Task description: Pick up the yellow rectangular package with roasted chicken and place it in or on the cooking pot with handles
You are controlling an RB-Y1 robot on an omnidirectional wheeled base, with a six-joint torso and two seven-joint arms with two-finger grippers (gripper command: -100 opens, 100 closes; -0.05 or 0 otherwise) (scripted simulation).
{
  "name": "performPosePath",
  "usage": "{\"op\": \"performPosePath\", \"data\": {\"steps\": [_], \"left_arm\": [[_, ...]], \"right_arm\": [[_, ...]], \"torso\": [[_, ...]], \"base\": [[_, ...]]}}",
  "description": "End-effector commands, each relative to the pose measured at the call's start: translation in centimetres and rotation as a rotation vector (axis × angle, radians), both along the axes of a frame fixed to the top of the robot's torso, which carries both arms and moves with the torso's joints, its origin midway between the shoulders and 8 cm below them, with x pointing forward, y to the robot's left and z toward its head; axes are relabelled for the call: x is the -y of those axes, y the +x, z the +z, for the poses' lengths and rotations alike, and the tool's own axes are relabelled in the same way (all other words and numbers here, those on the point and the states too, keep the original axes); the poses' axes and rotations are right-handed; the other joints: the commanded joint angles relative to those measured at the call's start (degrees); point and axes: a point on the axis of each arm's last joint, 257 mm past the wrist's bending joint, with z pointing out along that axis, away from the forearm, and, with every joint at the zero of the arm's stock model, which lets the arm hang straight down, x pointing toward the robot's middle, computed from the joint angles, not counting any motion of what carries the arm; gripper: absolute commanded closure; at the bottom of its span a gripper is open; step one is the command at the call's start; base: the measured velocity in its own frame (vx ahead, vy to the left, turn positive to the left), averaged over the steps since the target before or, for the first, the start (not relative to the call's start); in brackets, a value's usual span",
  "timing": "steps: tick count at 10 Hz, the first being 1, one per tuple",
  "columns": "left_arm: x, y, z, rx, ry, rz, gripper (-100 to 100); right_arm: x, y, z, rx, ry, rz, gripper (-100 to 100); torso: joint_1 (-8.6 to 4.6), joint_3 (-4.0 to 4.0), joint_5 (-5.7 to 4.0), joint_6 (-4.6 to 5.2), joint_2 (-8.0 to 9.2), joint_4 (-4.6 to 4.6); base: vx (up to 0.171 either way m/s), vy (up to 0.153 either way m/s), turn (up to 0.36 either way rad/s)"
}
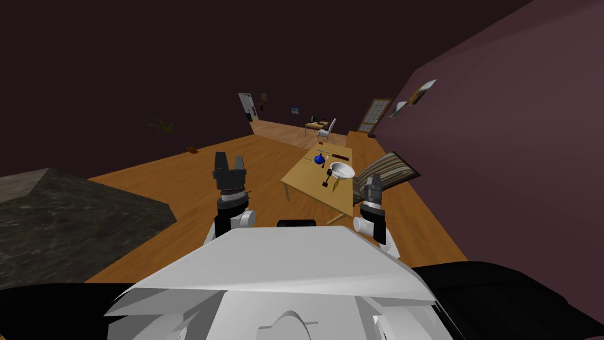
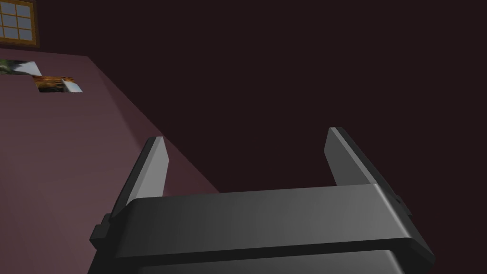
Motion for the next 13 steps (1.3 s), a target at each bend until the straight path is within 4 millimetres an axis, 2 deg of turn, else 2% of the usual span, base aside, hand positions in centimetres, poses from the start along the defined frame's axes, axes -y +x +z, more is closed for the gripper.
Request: {"op": "performPosePath", "data": {"steps": [1, 2, 3, 4, 5, 6, 7, 8, 9, 10, 11, 12, 13], "left_arm": [[0.0, 0.0, 0.0, 0.000, 0.000, 0.000, 0], [0.0, 0.0, 0.0, 0.000, 0.000, 0.000, 0], [0.0, 0.0, 0.0, 0.000, 0.000, 0.000, 0], [0.0, 0.0, 0.0, 0.000, 0.000, 0.000, 0], [0.0, 0.0, 0.0, 0.000, 0.000, 0.000, 0], [0.0, 0.0, 0.0, 0.000, 0.000, 0.000, 0], [0.0, 0.0, 0.0, 0.000, 0.000, 0.000, 0], [0.0, 0.0, 0.0, 0.000, 0.000, 0.000, 0], [0.0, 0.0, 0.0, 0.000, 0.000, 0.000, 0], [0.0, 0.0, 0.0, 0.000, 0.000, 0.000, 0], [0.0, 0.0, 0.0, 0.000, 0.000, 0.000, 0], [0.0, 0.0, 0.0, 0.000, 0.000, 0.000, 0], [0.0, 0.0, 0.0, 0.000, 0.000, 0.000, 0]], "right_arm": [[2.3, -0.6, -1.0, -0.027, -0.036, -0.068, -100], [2.7, -0.6, -1.8, -0.042, -0.030, -0.074, -100], [4.5, -1.4, -2.5, -0.063, -0.064, -0.134, -100], [4.7, -1.4, -3.1, -0.075, -0.059, -0.138, -100], [6.5, -2.4, -3.7, -0.095, -0.095, -0.199, -100], [6.8, -2.4, -4.4, -0.110, -0.089, -0.204, -100], [8.7, -3.5, -5.1, -0.135, -0.124, -0.267, -100], [8.9, -3.5, -5.6, -0.145, -0.120, -0.271, -100], [10.7, -4.7, -6.3, -0.171, -0.156, -0.334, -100], [10.9, -4.8, -6.9, -0.182, -0.151, -0.338, -100], [12.5, -6.0, -7.3, -0.206, -0.190, -0.400, -100], [12.7, -6.1, -7.9, -0.219, -0.184, -0.404, -100], [14.2, -7.3, -8.1, -0.238, -0.225, -0.463, -100]], "torso": [[0.00, 0.00, 0.00, 0.00, 0.00, 0.00], [0.05, -0.01, 0.00, -0.02, -0.01, 0.00], [0.02, -0.01, 0.00, 0.01, -0.02, -0.01], [0.07, -0.02, 0.01, -0.03, -0.03, -0.01], [0.00, -0.03, 0.00, 0.01, -0.05, -0.01], [0.02, -0.04, 0.00, -0.01, -0.07, -0.01], [-0.02, -0.03, 0.00, 0.01, -0.05, -0.01], [0.03, -0.02, 0.00, -0.03, -0.03, -0.01], [-0.02, -0.01, 0.00, 0.03, -0.01, 0.00], [0.03, -0.01, 0.01, -0.01, -0.03, 0.00], [-0.02, -0.03, 0.00, 0.02, -0.05, -0.01], [-0.05, -0.05, 0.00, -0.01, -0.08, -0.02], [-0.12, -0.03, -0.02, 0.03, -0.05, -0.02]], "base": [[0.005, 0.091, 0.196], [0.014, 0.078, 0.124], [0.012, 0.092, 0.246], [0.019, 0.070, 0.129], [0.026, 0.080, 0.194], [0.022, 0.065, 0.119], [0.013, 0.084, 0.263], [0.012, 0.064, 0.117], [0.023, 0.085, 0.202], [0.030, 0.063, 0.125], [0.041, 0.057, 0.227], [0.030, 0.038, 0.103], [0.027, 0.049, 0.211]]}}
